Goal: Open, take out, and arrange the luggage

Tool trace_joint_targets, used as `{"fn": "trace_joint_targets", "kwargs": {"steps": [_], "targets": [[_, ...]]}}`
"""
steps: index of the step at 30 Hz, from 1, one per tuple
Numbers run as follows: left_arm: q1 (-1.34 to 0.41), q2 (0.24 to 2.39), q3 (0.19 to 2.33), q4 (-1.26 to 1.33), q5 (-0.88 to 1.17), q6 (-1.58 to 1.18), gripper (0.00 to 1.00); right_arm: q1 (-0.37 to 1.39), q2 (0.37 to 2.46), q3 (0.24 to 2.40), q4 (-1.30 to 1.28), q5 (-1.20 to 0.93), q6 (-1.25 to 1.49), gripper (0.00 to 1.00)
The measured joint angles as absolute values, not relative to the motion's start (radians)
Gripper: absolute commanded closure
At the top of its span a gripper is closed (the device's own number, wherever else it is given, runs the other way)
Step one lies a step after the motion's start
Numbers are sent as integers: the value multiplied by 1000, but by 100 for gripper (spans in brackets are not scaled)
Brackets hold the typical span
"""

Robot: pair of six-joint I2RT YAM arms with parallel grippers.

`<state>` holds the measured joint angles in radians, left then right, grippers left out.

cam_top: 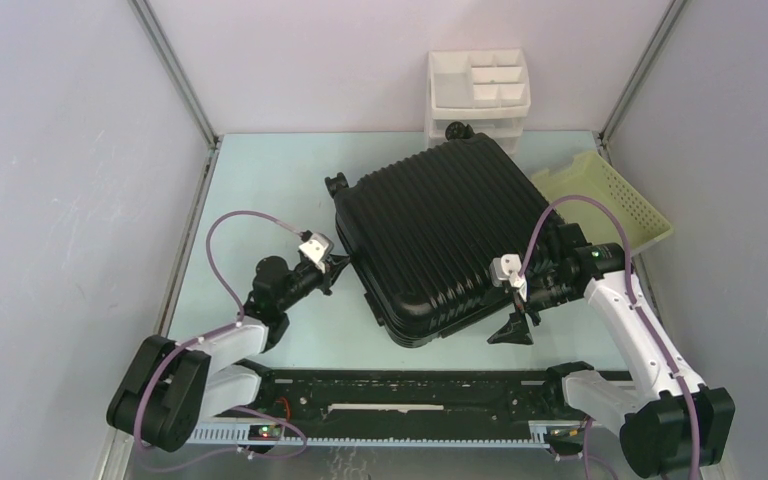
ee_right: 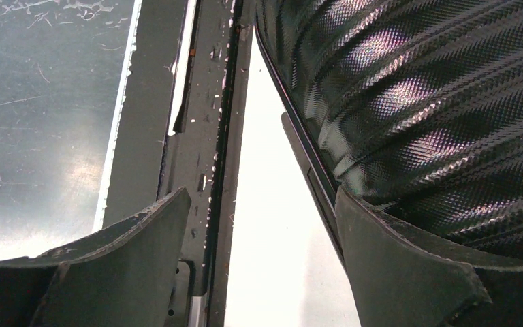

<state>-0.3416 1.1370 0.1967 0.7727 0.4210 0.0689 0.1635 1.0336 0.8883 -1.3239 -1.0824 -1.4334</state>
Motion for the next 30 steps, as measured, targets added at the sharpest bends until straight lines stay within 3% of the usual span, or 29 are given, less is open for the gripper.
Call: {"fn": "trace_joint_targets", "kwargs": {"steps": [8,22,30], "targets": [[-342,1110,197,746,402,51,100,163,1036,888,-1324,-1082,-1433,13],[-339,1105,199,707,344,-39,100,162,1036,872,-1316,-1082,-1441,13],[-278,1153,332,587,255,-105,100,162,1036,870,-1315,-1081,-1451,14]]}}
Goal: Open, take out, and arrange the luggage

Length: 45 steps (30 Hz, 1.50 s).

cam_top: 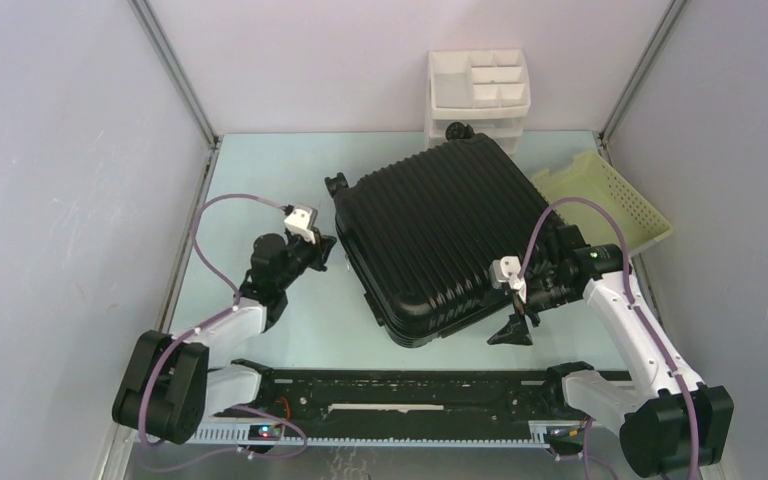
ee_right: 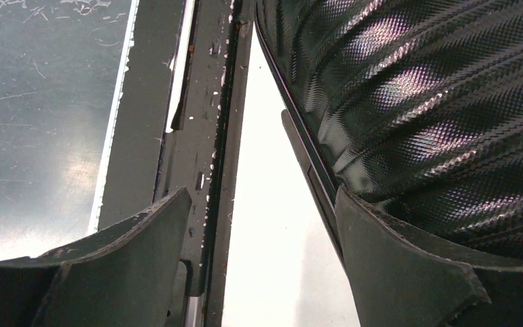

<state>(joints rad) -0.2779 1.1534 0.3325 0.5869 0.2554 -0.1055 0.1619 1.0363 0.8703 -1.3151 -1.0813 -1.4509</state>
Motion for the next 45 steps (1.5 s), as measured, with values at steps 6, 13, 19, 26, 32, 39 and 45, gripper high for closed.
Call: {"fn": "trace_joint_targets", "kwargs": {"steps": [6,13,19,26,32,39,45], "targets": [[-263,1200,421,548,250,-109,96,162,1037,862,-1309,-1078,-1453,14],[-168,1174,418,521,406,-149,52,162,1037,857,-1304,-1078,-1454,14],[-149,1137,410,513,566,-176,39,164,1040,856,-1304,-1075,-1454,13],[-193,1078,310,551,557,-184,22,162,1040,856,-1303,-1074,-1456,13],[-273,999,222,602,505,-159,1,162,1040,856,-1303,-1074,-1457,13],[-282,1069,216,652,448,-141,1,162,1040,856,-1303,-1073,-1457,13],[-279,1108,218,713,495,-100,13,162,1040,856,-1302,-1071,-1457,13]]}}
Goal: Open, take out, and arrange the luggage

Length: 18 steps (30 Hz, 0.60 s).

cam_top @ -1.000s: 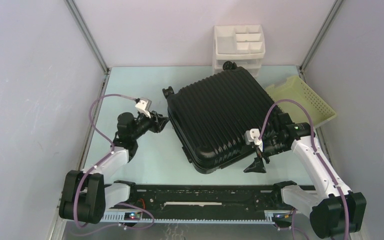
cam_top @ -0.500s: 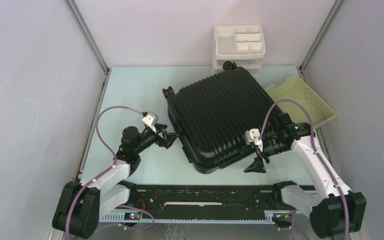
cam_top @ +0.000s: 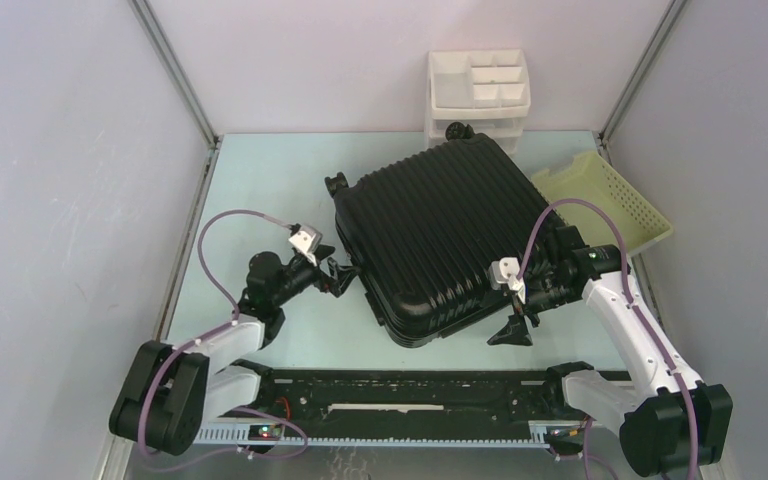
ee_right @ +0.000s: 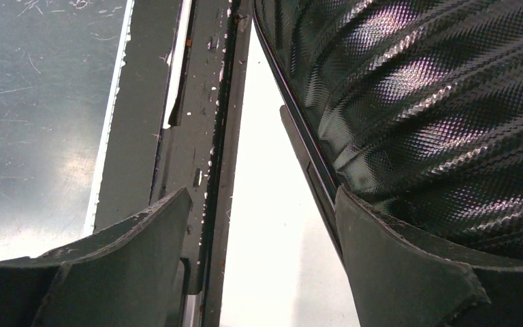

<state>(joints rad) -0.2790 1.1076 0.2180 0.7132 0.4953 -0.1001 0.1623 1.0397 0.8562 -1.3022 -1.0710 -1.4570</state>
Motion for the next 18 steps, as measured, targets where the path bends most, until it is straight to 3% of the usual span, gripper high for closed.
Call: {"fn": "trace_joint_targets", "kwargs": {"steps": [2,4,8,11,18], "targets": [[-269,1118,218,727,531,-89,22,162,1040,856,-1302,-1071,-1457,13],[-258,1126,220,735,567,-87,24,162,1040,856,-1302,-1071,-1457,13],[-232,1114,226,702,616,-90,21,162,1040,856,-1301,-1069,-1457,13],[-215,1044,226,636,611,-101,7,162,1040,856,-1301,-1064,-1457,13],[-113,913,278,445,508,-321,10,162,1040,856,-1301,-1063,-1458,13]]}}
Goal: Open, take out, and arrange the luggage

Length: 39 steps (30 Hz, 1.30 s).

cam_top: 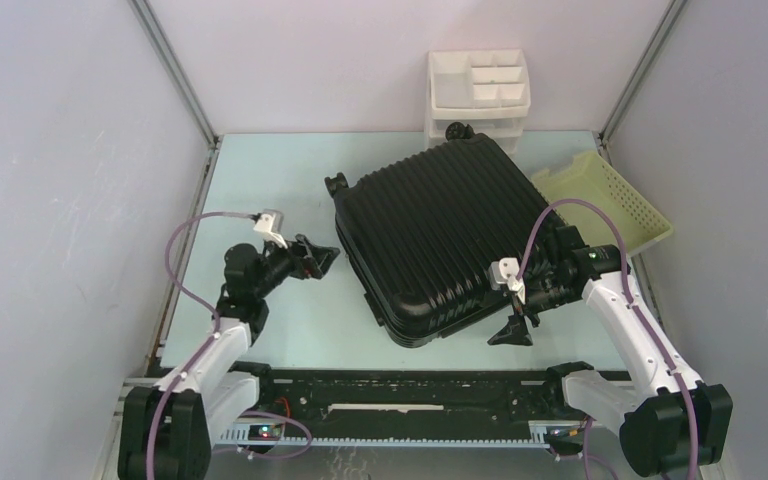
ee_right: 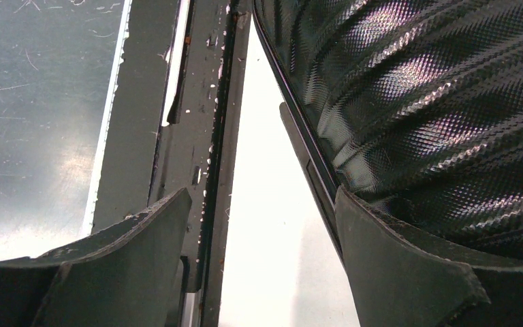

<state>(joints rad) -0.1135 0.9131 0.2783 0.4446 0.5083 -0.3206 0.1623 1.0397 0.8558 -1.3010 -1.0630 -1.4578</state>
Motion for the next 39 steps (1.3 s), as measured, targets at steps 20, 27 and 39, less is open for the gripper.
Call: {"fn": "trace_joint_targets", "kwargs": {"steps": [20,27,39], "targets": [[-65,1270,316,499,585,-859,42,162,1036,856,-1301,-1056,-1460,13],[-65,1319,315,668,615,-962,42,162,1036,856,-1301,-1056,-1460,13],[-62,918,329,424,558,-733,36,164,1036,854,-1317,-999,-1548,12]]}}
